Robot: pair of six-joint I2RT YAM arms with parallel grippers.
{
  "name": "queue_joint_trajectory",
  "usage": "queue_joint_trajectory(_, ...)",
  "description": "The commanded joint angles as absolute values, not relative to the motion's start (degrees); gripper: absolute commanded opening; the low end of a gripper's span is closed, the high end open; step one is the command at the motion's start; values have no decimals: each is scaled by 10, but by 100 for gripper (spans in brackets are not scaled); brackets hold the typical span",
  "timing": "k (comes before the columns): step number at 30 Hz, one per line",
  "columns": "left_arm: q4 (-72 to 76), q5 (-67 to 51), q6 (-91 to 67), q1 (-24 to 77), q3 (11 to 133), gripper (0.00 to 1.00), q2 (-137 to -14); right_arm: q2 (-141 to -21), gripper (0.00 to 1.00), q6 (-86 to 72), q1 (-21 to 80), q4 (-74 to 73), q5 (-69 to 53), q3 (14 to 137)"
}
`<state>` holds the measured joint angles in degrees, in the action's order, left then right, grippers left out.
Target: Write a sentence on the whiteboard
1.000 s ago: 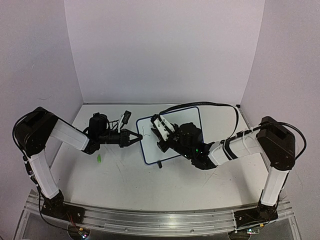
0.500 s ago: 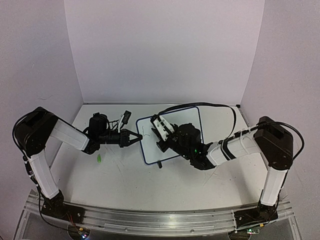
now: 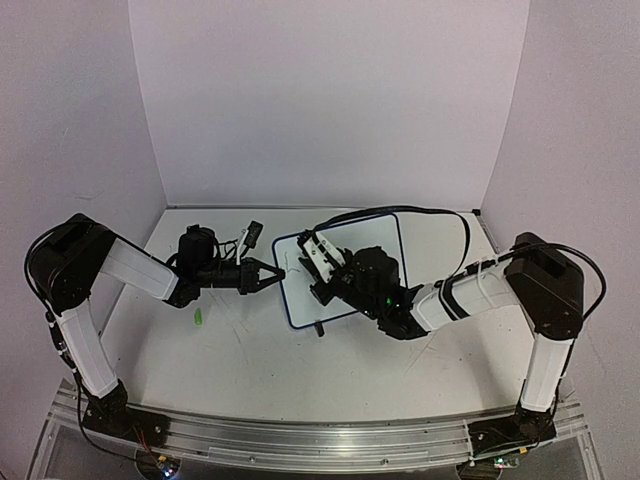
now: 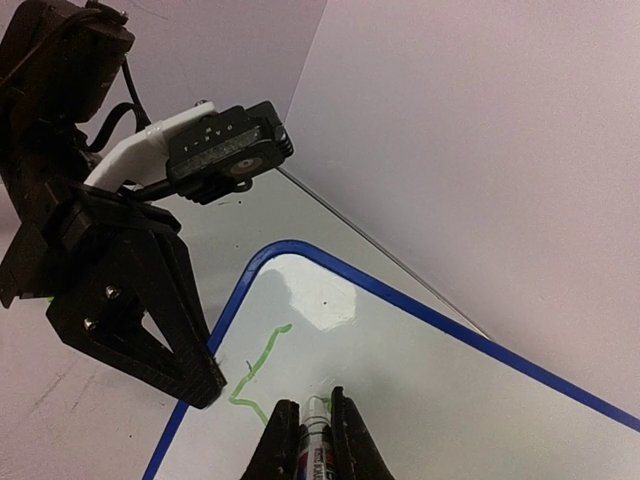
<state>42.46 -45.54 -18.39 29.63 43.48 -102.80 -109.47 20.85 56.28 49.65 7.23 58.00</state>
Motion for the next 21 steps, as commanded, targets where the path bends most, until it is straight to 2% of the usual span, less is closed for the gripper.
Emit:
queue_joint_trajectory(1, 415, -446, -150, 296, 450, 0, -1015, -1101, 0, 196, 564, 499, 68, 587)
queue_joint_trajectory(21, 412, -446, -150, 296, 454, 0, -1017, -1088, 0, 191, 564, 493, 91, 555)
